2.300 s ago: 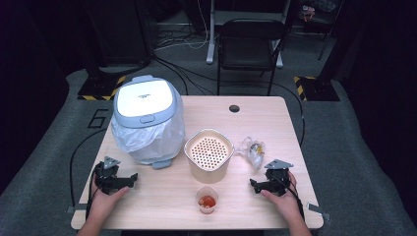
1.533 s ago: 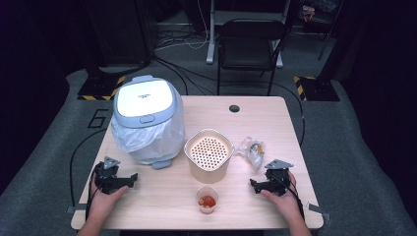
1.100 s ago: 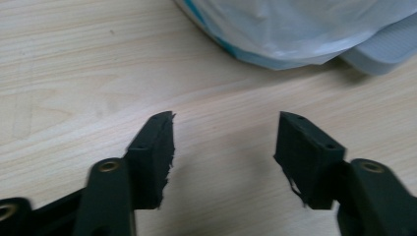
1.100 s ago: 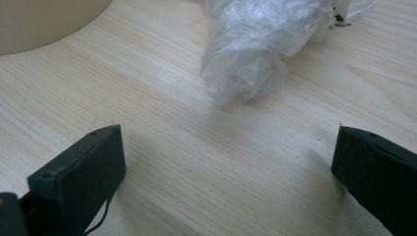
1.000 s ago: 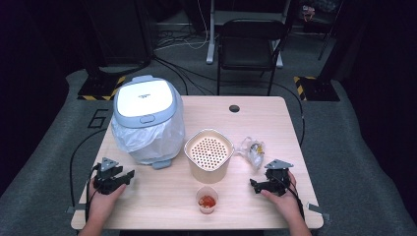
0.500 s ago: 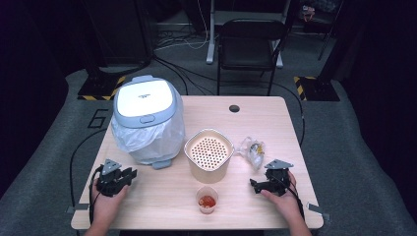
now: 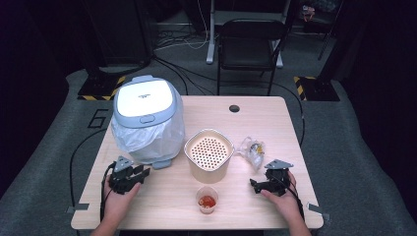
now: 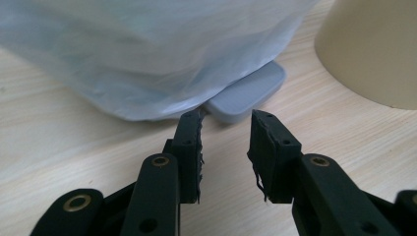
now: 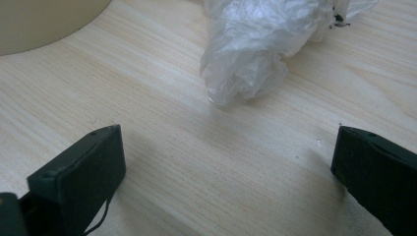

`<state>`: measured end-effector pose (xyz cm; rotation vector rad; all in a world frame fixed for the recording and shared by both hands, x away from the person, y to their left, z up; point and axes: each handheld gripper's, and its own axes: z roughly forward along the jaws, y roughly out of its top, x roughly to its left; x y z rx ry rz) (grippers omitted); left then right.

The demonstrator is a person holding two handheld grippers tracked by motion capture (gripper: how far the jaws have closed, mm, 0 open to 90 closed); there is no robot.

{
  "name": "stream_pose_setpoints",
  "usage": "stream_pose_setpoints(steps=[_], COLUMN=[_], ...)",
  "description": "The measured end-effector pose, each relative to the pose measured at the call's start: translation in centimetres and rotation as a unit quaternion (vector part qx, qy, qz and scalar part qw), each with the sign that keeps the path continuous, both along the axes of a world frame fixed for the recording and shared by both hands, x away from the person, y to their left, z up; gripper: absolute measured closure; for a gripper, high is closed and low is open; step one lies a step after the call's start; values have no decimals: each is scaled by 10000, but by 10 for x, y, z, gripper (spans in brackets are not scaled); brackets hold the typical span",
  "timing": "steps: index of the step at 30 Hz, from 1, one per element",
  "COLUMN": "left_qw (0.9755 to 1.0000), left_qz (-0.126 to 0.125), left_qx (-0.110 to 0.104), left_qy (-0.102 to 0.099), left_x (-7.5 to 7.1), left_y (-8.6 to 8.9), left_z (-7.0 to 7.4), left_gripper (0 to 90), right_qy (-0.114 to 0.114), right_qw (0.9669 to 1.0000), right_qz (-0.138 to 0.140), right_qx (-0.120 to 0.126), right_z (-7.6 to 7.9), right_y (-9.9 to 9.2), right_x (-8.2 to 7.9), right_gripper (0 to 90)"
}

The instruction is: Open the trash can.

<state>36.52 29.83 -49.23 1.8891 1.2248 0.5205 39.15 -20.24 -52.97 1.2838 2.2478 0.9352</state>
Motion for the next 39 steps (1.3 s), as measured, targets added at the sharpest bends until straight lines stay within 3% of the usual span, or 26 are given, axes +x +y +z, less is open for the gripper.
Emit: stream_pose_setpoints(steps=[1,5,6,7,15,24,26,28,32,34,39], left_qw=[10000,9997,9995,9996,9995,9988,9984,9980,9976,9973,9965], left_qz=[-16,-133,-198,-40,213,470,536,545,568,534,525], left_qx=[-29,-8,100,60,89,-79,-53,136,165,292,263], left_qy=[-66,-188,-232,-260,-201,-137,-197,-279,-351,-419,-597], left_x=[1,3,5,8,21,29,28,28,27,27,25], left_y=[-4,-17,-19,-27,-44,-49,-52,-54,-55,-56,-54], left_z=[-1,1,2,1,-6,-14,-15,-17,-19,-20,-25], left_gripper=[699,709,732,746,796,755,787,803,806,804,804], right_qy=[4,7,7,0,13,8,1,5,13,3,8], right_qw=[10000,10000,10000,10000,10000,10000,10000,10000,10000,10000,10000], right_qz=[-3,-2,-4,9,-6,0,-1,-2,-5,-2,-4], right_qx=[1,3,2,-5,5,1,0,1,5,2,4], right_z=[0,0,0,0,0,0,0,0,0,0,0], right_y=[0,0,0,0,0,0,0,0,0,0,0], right_x=[0,0,0,0,0,0,0,0,0,0,0], right_gripper=[0,0,0,0,0,0,0,0,0,0,0])
